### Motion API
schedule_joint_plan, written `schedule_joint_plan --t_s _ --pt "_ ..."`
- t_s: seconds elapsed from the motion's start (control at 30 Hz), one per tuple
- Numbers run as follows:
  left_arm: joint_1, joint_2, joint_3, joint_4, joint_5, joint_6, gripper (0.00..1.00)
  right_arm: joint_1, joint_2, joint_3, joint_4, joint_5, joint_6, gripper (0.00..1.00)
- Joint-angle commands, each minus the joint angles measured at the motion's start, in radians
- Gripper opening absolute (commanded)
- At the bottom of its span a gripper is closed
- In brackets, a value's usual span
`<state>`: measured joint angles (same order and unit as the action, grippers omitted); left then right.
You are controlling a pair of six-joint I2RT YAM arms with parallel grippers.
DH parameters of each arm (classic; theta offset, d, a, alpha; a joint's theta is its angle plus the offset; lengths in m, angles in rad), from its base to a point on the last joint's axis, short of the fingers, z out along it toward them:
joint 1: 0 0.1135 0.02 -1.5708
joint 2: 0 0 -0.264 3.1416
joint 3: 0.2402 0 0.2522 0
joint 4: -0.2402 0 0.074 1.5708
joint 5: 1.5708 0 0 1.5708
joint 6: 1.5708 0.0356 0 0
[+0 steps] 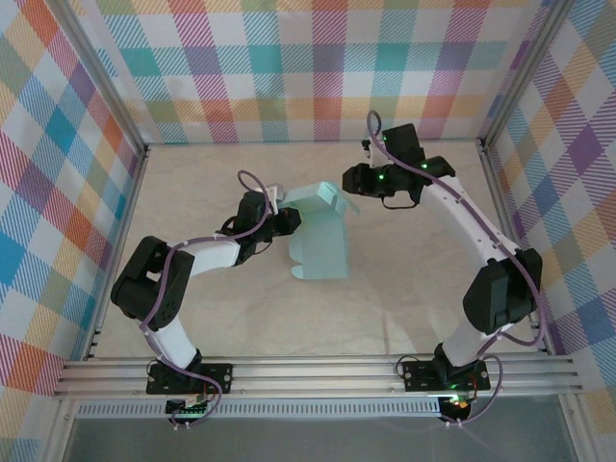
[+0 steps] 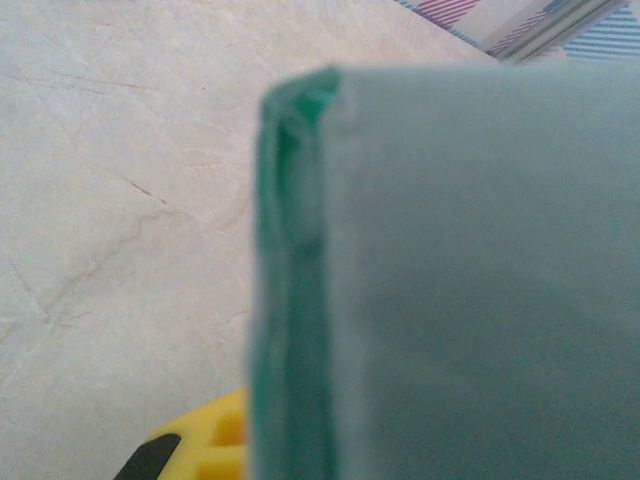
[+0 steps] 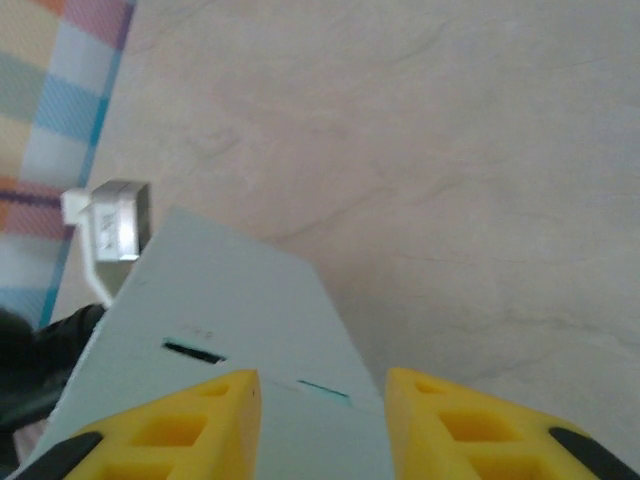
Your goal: Fold the paper box
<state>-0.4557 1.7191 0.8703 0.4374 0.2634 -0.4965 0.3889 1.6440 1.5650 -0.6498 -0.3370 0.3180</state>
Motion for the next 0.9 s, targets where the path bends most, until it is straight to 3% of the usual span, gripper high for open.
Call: schedule_joint_plan --t_s 0.0,0.37,0.53,0.7,0.87 --pt "0.008 -0.016 0.021 -0.012 -0.007 -0.005 0.00 0.029 -0.003 -0.007 0.023 -0.138 -0.104 0.36" --pt "0.007 0.000 0.053 -0.039 0.029 -0.053 0.00 0.107 0.039 -0.004 -0.001 -0.043 -0.221 0.33" --pt "0.007 0.009 0.087 -0.079 0.074 -0.077 0.00 0.143 0.072 0.005 -0.015 0.074 -0.288 0.32" --pt "0.008 0.023 0.126 -0.138 0.098 -0.105 0.00 0.143 0.033 -0.041 0.064 0.064 -0.231 0.33" --pt "0.008 0.033 0.140 -0.181 0.059 -0.117 0.00 0.099 0.079 0.059 -0.033 -0.062 -0.016 0.36"
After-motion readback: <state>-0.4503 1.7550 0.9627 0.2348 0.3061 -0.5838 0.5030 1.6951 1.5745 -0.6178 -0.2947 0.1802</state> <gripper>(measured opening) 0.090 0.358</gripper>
